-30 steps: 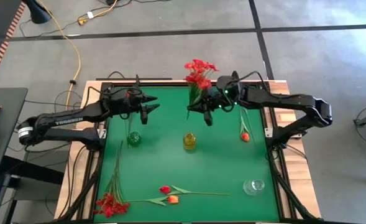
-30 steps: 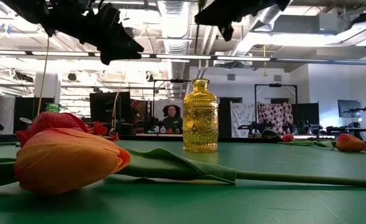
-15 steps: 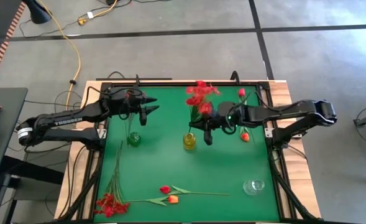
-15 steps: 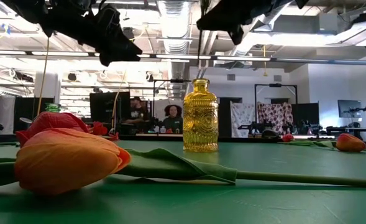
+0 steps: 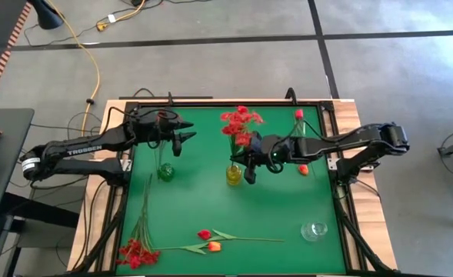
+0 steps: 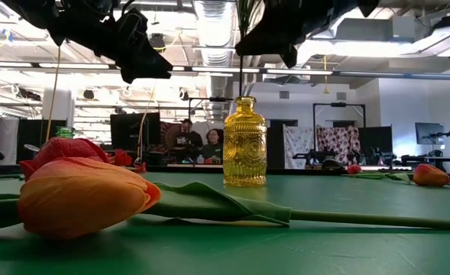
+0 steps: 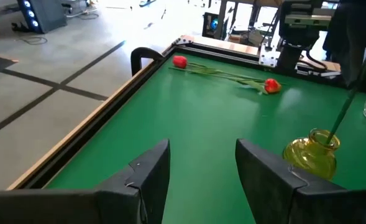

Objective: Sort flowers into vase by color
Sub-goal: Put the top right red flowers into the yellow vase

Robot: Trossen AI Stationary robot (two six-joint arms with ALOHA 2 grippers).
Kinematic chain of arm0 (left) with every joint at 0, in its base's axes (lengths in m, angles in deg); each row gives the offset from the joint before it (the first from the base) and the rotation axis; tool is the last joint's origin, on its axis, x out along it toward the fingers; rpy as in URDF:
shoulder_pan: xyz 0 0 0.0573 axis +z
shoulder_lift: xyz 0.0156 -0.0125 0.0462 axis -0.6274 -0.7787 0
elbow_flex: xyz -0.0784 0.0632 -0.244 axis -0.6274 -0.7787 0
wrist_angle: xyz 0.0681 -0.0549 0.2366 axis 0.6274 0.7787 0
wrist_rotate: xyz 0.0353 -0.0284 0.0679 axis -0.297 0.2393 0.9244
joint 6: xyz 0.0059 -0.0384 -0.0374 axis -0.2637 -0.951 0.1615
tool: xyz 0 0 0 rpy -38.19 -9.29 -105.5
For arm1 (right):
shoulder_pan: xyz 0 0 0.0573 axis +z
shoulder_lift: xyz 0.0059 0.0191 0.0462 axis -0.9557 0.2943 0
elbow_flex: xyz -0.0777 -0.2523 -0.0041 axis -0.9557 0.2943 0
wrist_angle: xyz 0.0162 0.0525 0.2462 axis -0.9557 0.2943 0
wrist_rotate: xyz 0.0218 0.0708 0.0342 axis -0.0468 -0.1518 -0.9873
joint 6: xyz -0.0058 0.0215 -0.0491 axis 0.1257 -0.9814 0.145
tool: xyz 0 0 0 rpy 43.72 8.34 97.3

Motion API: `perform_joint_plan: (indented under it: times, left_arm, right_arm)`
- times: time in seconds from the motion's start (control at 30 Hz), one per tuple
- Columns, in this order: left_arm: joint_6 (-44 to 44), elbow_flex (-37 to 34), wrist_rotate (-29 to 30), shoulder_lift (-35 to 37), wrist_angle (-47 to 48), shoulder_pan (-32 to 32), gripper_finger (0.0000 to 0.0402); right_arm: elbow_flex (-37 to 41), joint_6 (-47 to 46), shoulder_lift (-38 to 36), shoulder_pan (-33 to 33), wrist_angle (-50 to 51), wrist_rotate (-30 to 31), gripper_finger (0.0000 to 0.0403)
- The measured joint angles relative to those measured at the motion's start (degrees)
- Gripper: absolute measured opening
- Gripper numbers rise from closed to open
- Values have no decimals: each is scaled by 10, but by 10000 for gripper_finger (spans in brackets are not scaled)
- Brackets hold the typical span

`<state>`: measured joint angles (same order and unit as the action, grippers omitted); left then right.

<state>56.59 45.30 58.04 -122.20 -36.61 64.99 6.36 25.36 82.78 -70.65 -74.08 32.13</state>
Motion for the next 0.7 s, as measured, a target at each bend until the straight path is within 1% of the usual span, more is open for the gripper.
perform_joint_plan:
  times: [0.07, 0.27, 0.47, 0.53, 0.7]
  left_arm:
    - [-1, 0, 1, 0, -1, 0, 170]
    - [-4, 0, 14, 0, -1, 0, 170]
    - [-6, 0, 23, 0, -3, 0, 170]
    - [-6, 0, 26, 0, -3, 0, 170]
    - [-7, 0, 28, 0, -3, 0, 170]
  right_arm:
    - [0, 0, -4, -1, 8, 9, 39]
    - [-1, 0, -5, -1, 36, 10, 39]
    - [-1, 15, -5, -4, 39, 11, 39]
    - [13, 13, -5, -10, 18, 11, 39]
    - [89, -26, -7, -25, -81, 10, 39]
